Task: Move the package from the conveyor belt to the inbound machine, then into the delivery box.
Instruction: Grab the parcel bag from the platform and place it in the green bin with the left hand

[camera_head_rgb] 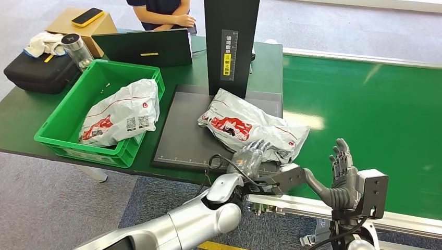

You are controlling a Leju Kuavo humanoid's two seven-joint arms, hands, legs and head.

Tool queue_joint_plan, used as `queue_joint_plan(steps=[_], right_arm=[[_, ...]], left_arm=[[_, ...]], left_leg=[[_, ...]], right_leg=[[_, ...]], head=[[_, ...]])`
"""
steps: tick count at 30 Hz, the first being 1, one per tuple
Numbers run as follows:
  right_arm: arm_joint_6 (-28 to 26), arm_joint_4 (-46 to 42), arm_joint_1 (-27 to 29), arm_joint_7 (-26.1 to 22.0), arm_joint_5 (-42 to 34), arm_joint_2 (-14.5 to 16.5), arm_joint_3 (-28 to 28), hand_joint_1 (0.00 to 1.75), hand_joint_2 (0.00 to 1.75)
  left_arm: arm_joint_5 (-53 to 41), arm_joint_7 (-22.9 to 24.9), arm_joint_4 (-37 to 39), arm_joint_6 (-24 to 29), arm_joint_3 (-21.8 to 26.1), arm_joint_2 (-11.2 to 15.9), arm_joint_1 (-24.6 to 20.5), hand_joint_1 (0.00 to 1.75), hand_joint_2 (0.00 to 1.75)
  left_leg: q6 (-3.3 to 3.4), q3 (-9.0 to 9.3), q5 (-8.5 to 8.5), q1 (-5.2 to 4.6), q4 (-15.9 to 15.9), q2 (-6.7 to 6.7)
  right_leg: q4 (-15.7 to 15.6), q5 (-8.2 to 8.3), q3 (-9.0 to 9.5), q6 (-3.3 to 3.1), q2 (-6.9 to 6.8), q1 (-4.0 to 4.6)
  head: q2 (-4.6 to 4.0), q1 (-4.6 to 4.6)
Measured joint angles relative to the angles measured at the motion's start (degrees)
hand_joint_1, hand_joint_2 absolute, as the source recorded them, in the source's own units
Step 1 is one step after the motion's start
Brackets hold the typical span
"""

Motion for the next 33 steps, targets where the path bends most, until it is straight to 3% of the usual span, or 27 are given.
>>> queue_joint_plan(steps=[5,9,13,19,26,29,33], right_arm=[[-1.2,0.6,-0.3,0.7,-0.2,0.0,0.6,0.0,1.75],[-0.8,1.3,-0.9,1.1,0.5,0.0,2.7,0.0,1.75],[0.9,2.0,-1.9,1.9,3.0,-0.3,6.1,0.0,1.75],[1.6,2.7,-2.3,2.1,4.6,-1.0,9.2,0.0,1.75],[2.8,3.2,-1.5,1.9,5.7,-2.3,10.0,0.0,1.75],[3.0,3.4,-1.0,1.9,6.1,-2.7,10.1,0.0,1.75],[3.3,3.5,-0.9,1.7,6.0,-2.8,10.2,0.0,1.75]], left_arm=[[5.3,-5.1,1.2,14.2,3.9,0.0,-0.6,0.0,1.75],[5.8,-6.1,2.9,17.7,7.1,0.0,-1.8,0.0,1.75],[2.5,-0.9,4.5,13.2,7.4,0.0,-3.6,0.0,1.75],[-6.1,6.1,5.8,1.3,4.1,0.0,-4.4,0.0,1.75],[-12.6,7.6,6.8,-9.4,-1.9,0.0,-4.5,0.0,1.75],[-12.9,6.9,6.9,-10.9,-3.1,0.0,-4.6,0.0,1.75],[-12.8,5.2,7.0,-6.2,-3.7,0.0,-4.3,0.0,1.75]], left_leg=[[0.0,0.02,0.01,0.0,0.0,-0.01],[-0.02,0.02,0.02,0.0,0.0,-0.02],[-0.02,0.02,0.02,0.0,0.0,-0.02],[-0.02,0.01,0.02,0.0,0.0,-0.03],[-0.02,0.01,0.01,-0.01,0.0,-0.03],[-0.02,0.01,0.01,0.0,0.0,-0.04],[-0.02,0.03,0.02,0.0,0.0,-0.04]], right_leg=[[0.0,0.0,0.03,0.0,0.0,0.0],[0.0,0.0,0.03,0.0,-0.02,0.0],[0.1,0.0,0.02,0.0,-0.01,0.0],[0.1,0.0,0.02,0.0,-0.02,-0.01],[0.0,0.0,0.02,0.0,-0.02,-0.01],[0.1,0.0,0.02,0.0,-0.02,0.0],[0.1,0.0,0.02,0.0,-0.02,0.0]], head=[[0.01,-0.01],[0.01,-0.01],[0.01,-0.01],[0.0,0.0],[0.01,-0.01],[0.0,0.0],[0.01,-0.01]])
